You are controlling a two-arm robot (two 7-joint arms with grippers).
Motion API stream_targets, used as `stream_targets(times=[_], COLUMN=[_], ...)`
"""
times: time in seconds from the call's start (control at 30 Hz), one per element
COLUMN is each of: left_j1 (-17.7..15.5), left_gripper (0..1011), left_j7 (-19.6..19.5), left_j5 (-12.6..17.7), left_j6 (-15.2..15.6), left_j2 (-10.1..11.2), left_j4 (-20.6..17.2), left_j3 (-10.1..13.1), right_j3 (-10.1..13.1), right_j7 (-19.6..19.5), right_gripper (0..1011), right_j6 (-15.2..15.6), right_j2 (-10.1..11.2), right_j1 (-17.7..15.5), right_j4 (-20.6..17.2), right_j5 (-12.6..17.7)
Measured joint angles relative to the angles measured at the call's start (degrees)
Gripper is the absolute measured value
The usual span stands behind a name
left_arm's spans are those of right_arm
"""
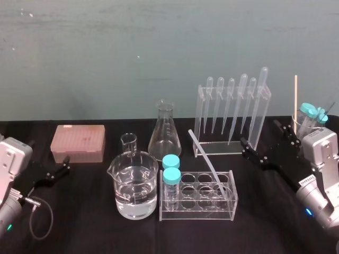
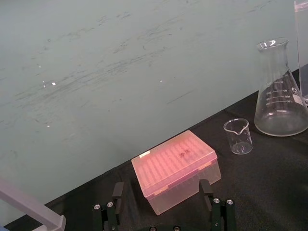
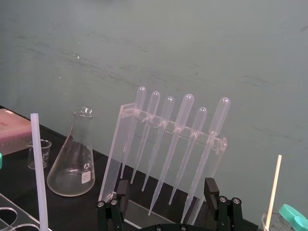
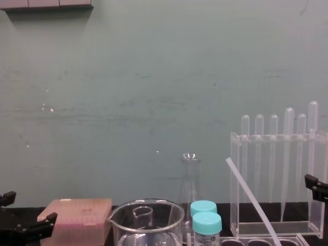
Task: Pick up the stirring rod with one hand, then place it down.
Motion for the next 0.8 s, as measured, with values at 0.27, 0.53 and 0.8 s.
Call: stream_targets(times=[0.27,0.53,0.8], left_j1=[0.00,0.00,0.00], left_gripper=[1000,1000,1000], left_j7=[0.00,0.00,0.00], left_j5=[0.00,0.00,0.00], left_j6=[0.00,0.00,0.00], left_j2=[0.00,0.00,0.00], left_j4=[0.00,0.00,0.00], left_j3=[0.00,0.00,0.00], right_j3=[0.00,0.00,0.00], right_j7=[-0.03,-0.04,-0.04], right_gripper=[1002,1002,1002], right_j6=[-0.05,-0.05,-0.05], right_j2=[0.00,0.00,0.00], right_j1=[0.02,0.01,0.02], right_j4=[-0.01,-0.01,-0.01], right_j5=[0.00,0.00,0.00])
